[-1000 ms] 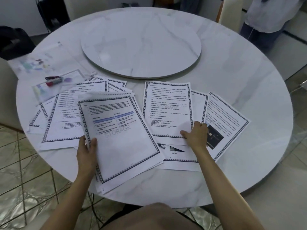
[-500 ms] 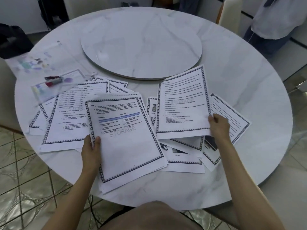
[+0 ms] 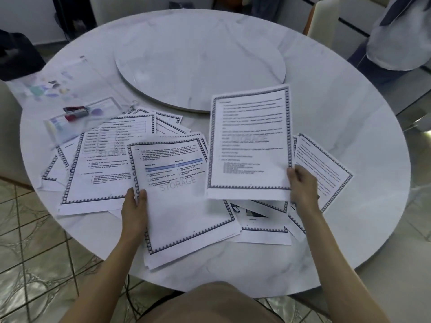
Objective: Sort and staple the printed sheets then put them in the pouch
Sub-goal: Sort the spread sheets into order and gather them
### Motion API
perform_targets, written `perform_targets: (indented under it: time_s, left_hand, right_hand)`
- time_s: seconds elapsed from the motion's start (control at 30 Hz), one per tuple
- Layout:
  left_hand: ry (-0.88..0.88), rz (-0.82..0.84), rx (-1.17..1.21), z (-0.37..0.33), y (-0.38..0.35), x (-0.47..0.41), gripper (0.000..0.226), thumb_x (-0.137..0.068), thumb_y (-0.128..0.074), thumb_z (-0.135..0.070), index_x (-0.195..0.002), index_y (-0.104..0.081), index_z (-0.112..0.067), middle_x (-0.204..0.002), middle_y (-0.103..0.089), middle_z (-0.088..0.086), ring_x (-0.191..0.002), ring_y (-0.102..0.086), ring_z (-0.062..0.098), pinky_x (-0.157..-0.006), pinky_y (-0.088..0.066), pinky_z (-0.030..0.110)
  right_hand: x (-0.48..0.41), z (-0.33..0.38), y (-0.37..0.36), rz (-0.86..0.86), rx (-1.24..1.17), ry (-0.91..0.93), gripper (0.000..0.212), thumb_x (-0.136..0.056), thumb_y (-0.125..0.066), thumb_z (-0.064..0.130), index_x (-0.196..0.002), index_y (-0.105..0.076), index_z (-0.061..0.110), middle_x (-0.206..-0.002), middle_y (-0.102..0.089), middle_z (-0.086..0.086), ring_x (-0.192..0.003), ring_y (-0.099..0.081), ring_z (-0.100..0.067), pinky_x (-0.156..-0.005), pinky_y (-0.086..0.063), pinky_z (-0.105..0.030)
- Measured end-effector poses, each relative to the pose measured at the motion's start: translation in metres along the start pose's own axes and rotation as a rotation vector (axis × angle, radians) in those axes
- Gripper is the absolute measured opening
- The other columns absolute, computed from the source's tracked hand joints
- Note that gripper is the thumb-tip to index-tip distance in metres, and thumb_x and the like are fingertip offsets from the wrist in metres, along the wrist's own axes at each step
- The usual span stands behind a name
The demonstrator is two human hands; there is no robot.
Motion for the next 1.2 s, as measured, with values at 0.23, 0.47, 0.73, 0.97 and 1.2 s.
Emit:
perform_targets:
  time_s: [0.23,0.47,0.73,0.97,1.2]
  left_hand:
    - [0.004,0.009,0.038,-0.005,-0.001,0.004,0.047,-0.100,-0.033,-0.030,-0.142,-0.032,-0.009,-0.141,-0.040,0.001,-0.131,-0.037,0.021,-0.108,-0.028,0.032]
    - [0.003,0.036,0.079,-0.005,-0.001,0.005,0.044,-0.098,-0.036,-0.033,-0.137,-0.039,-0.013,-0.136,-0.050,0.007,-0.122,-0.049,0.025,-0.105,-0.039,0.045]
    - [-0.051,0.025,0.025,-0.007,0.000,0.006,0.035,-0.097,-0.042,-0.020,-0.130,-0.044,-0.009,-0.128,-0.053,0.008,-0.111,-0.051,0.021,-0.094,-0.042,0.036]
    - [-0.052,0.023,0.002,-0.009,0.000,0.007,0.034,-0.097,-0.043,-0.020,-0.128,-0.044,-0.007,-0.127,-0.055,0.011,-0.111,-0.054,0.026,-0.089,-0.042,0.034]
    - [-0.062,0.024,-0.005,-0.013,-0.001,0.009,0.035,-0.097,-0.043,-0.019,-0.129,-0.043,-0.006,-0.128,-0.053,0.011,-0.104,-0.050,0.018,-0.087,-0.041,0.032]
  right_hand:
    - [0.045,-0.004,-0.053,0.221,0.064,0.036,0.026,-0.094,-0.048,0.015,-0.068,-0.047,0.014,-0.058,-0.040,0.001,-0.055,-0.032,-0.010,-0.046,-0.027,-0.015]
    - [0.074,-0.001,-0.087,0.397,0.128,0.079,0.030,-0.094,-0.048,0.015,-0.064,-0.042,0.014,-0.058,-0.038,-0.001,-0.051,-0.031,-0.005,-0.049,-0.028,-0.016]
    - [0.064,0.007,-0.078,0.354,0.085,-0.004,0.020,-0.095,-0.045,0.015,-0.095,-0.065,0.014,-0.076,-0.064,0.007,-0.060,-0.057,0.001,-0.055,-0.043,-0.011]
    - [0.017,-0.007,-0.022,0.030,0.221,-0.024,0.023,-0.094,-0.047,0.011,-0.111,-0.061,0.003,-0.107,-0.063,-0.012,-0.087,-0.055,-0.017,-0.075,-0.042,-0.021]
    - [-0.004,-0.030,-0.003,-0.071,0.420,-0.125,0.037,-0.089,-0.055,0.016,-0.120,-0.052,-0.005,-0.124,-0.047,-0.025,-0.119,-0.040,-0.034,-0.092,-0.034,-0.032]
Point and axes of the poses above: each hand's wrist, its own x-axis away from the middle knuckle, its own y-axis out of the back of the hand, z = x × y, the point moved 3 cm from there along -x, towards the middle knuckle
